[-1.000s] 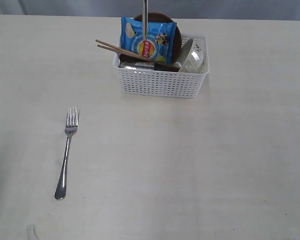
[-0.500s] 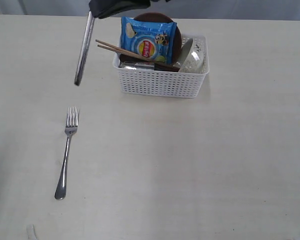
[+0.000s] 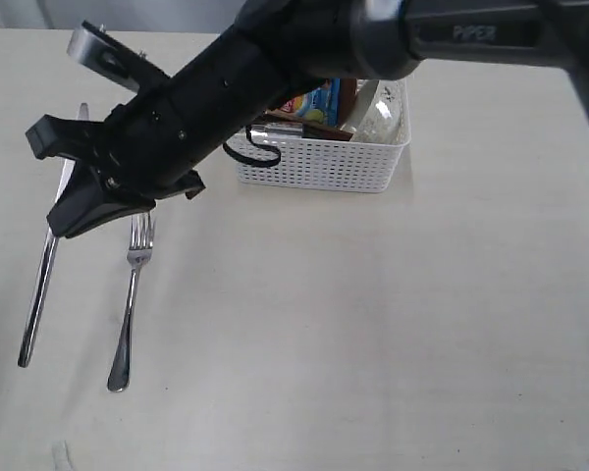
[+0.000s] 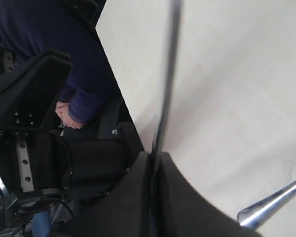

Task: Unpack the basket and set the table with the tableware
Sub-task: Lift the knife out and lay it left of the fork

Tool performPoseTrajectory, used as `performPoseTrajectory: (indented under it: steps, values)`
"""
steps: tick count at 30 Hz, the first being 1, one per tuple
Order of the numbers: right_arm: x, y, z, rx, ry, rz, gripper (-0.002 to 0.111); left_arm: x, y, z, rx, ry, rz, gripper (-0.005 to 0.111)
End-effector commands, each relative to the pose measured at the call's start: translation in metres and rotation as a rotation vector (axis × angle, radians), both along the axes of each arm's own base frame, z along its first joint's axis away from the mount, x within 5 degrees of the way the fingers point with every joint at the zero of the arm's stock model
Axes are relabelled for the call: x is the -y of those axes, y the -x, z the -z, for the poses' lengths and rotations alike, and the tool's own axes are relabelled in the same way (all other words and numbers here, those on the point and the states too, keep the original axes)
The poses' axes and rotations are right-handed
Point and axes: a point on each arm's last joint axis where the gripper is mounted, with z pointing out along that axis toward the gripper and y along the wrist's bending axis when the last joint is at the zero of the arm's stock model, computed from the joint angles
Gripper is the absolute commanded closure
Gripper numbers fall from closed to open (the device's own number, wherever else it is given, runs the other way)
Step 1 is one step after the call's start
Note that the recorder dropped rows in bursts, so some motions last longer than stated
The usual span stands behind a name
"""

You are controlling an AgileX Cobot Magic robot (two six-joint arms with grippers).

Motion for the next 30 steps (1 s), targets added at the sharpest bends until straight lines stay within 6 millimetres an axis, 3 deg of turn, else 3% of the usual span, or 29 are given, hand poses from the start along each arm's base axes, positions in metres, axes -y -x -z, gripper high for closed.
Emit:
performPoseTrajectory:
  steps: [1, 11, 24, 30]
  values:
    - [-0.01, -0.005, 0.014, -0.07, -0.022, -0.043, 0.109, 0.0, 0.0, 0.001, 0.0, 0.004, 0.005, 0.107]
    - [-0.025, -0.022, 0.038, -0.132, 0.037, 0.003, 0.109, 0.0, 0.0, 0.001, 0.0, 0.004, 0.005, 0.107]
    - [-0.024, -0.023, 0.081, -0.207, 0.152, -0.01, 0.109, 0.0, 0.0, 0.001, 0.0, 0.004, 0.005, 0.107]
    - [-0.026, -0.027, 0.086, -0.193, 0.149, 0.03, 0.109, 0.0, 0.0, 0.001, 0.0, 0.004, 0.005, 0.107]
